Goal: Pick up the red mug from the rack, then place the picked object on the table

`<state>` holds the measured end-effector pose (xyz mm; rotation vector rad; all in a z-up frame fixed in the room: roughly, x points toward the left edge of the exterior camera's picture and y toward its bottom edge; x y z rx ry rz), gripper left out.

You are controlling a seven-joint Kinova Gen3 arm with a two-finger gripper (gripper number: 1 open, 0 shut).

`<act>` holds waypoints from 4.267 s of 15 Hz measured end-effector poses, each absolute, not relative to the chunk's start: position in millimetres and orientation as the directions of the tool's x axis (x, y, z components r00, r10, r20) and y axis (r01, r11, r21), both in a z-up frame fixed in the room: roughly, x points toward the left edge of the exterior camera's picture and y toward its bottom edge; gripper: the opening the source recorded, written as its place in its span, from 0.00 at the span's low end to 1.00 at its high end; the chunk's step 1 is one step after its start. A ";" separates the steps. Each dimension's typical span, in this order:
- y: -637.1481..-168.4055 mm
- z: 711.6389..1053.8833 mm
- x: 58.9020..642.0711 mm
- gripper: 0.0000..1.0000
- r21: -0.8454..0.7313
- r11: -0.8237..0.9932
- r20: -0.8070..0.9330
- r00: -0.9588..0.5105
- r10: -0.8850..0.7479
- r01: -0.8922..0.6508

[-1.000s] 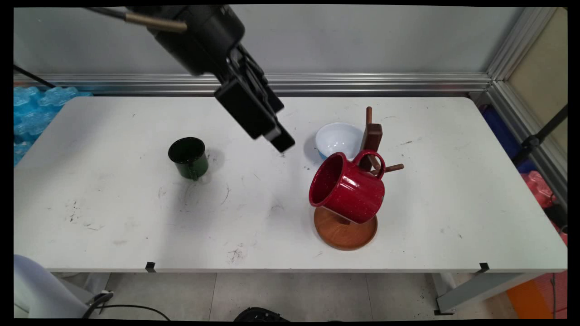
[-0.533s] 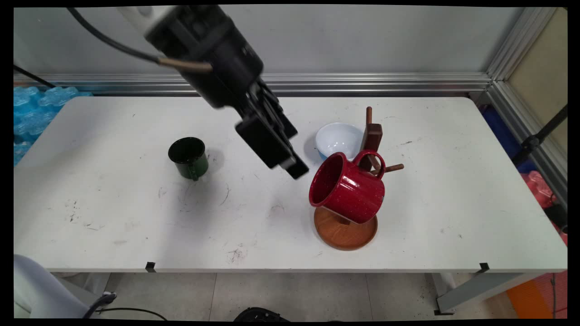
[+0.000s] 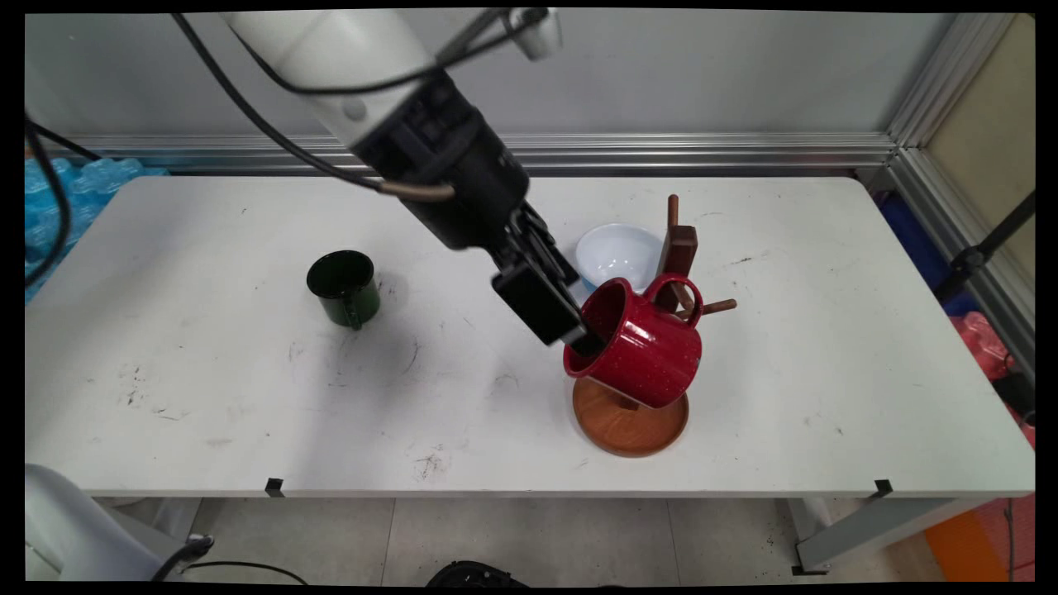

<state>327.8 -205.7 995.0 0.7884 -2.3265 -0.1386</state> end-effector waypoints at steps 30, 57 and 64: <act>-206.0 922.0 290.1 0.00 0.357 0.810 0.598 -0.552 -0.581 -0.466; -158.6 1012.5 280.8 0.00 0.314 0.882 0.607 -0.641 -0.470 -0.350; -163.4 1034.4 328.5 0.00 0.174 0.884 0.512 -0.727 -0.458 -0.435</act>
